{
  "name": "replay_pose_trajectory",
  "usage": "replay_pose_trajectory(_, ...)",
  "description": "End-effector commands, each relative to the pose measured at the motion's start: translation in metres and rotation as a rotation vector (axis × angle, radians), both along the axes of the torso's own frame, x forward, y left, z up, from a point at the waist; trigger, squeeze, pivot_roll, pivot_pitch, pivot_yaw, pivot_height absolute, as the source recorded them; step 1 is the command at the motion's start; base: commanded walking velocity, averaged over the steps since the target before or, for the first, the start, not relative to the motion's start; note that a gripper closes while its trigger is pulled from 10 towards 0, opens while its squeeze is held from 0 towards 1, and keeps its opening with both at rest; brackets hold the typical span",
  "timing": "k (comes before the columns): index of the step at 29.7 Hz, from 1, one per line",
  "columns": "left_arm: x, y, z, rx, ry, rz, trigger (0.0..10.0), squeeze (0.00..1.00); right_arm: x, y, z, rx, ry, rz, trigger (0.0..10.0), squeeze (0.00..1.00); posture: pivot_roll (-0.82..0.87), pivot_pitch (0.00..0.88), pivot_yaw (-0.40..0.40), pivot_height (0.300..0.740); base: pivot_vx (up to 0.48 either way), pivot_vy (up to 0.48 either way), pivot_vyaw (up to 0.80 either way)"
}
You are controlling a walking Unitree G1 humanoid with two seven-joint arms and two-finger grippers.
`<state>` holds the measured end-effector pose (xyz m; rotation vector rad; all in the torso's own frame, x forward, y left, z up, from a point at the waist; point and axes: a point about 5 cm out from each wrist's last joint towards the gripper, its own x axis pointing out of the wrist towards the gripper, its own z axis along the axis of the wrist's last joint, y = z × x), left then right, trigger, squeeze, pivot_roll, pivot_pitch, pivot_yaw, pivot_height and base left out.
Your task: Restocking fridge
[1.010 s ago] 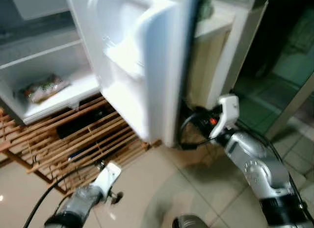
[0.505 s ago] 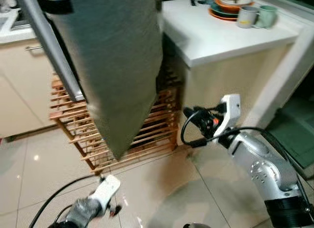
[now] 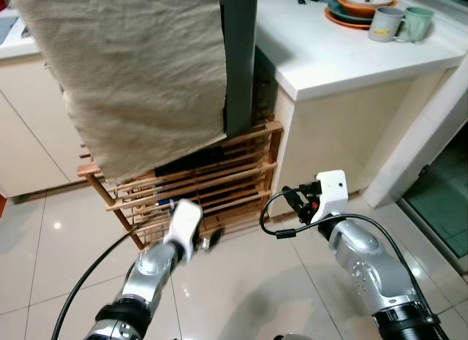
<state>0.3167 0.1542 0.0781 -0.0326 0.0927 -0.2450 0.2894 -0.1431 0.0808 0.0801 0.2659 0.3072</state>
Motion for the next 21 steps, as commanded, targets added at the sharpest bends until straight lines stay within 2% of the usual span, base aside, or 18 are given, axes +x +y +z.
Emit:
replay_pose_trajectory(1, -0.002, 0.014, 0.005, -0.034, -0.004, 0.114, 10.0, 0.0, 0.005, -0.009, 0.006, -0.005, -0.04, -0.061, 10.0, 0.0, -0.17, 0.0, 0.017, 0.74, 0.0, 0.0, 0.0)
replay_pose_trajectory(4, -0.003, 0.009, 0.03, -0.03, -0.139, 0.118, 10.0, 0.0, 0.006, -0.014, 0.008, -0.016, -0.072, -0.084, 10.0, 0.0, -0.17, 0.0, 0.012, 0.74, 0.0, 0.0, 0.0)
replay_pose_trajectory(5, -0.002, 0.006, 0.038, -0.053, -0.177, 0.109, 10.0, 0.0, 0.006, -0.015, 0.007, -0.016, -0.078, -0.09, 10.0, 0.0, -0.16, 0.0, 0.011, 0.74, 0.255, 0.0, 0.0)
replay_pose_trajectory(7, 0.0, 0.006, 0.044, -0.063, -0.19, 0.113, 10.0, 0.0, 0.006, -0.015, 0.007, -0.005, -0.089, -0.092, 10.0, 0.0, -0.16, 0.0, 0.011, 0.74, 0.257, 0.202, 0.0)
replay_pose_trajectory(13, 0.003, 0.015, 0.053, -0.022, -0.156, 0.135, 10.0, 0.0, 0.01, -0.007, 0.008, -0.006, -0.12, -0.082, 10.0, 0.0, -0.12, 0.0, 0.028, 0.74, 0.086, 0.455, 0.0)
replay_pose_trajectory(14, 0.005, 0.024, 0.055, 0.007, -0.14, 0.163, 10.0, 0.0, 0.012, -0.003, 0.006, 0.014, -0.122, -0.093, 10.0, 0.0, -0.1, 0.0, 0.042, 0.74, 0.0, 0.48, -0.8)
replay_pose_trajectory(17, 0.003, 0.035, 0.054, 0.027, -0.107, 0.169, 10.0, 0.0, 0.014, 0.005, 0.004, 0.035, -0.131, -0.106, 10.0, 0.0, -0.08, 0.0, 0.075, 0.74, 0.0, 0.48, -0.8)
replay_pose_trajectory(21, -0.001, 0.039, 0.051, 0.048, -0.085, 0.147, 10.0, 0.0, 0.016, 0.007, 0.004, 0.049, -0.14, -0.127, 10.0, 0.0, -0.08, 0.0, 0.089, 0.74, 0.0, 0.48, -0.8)
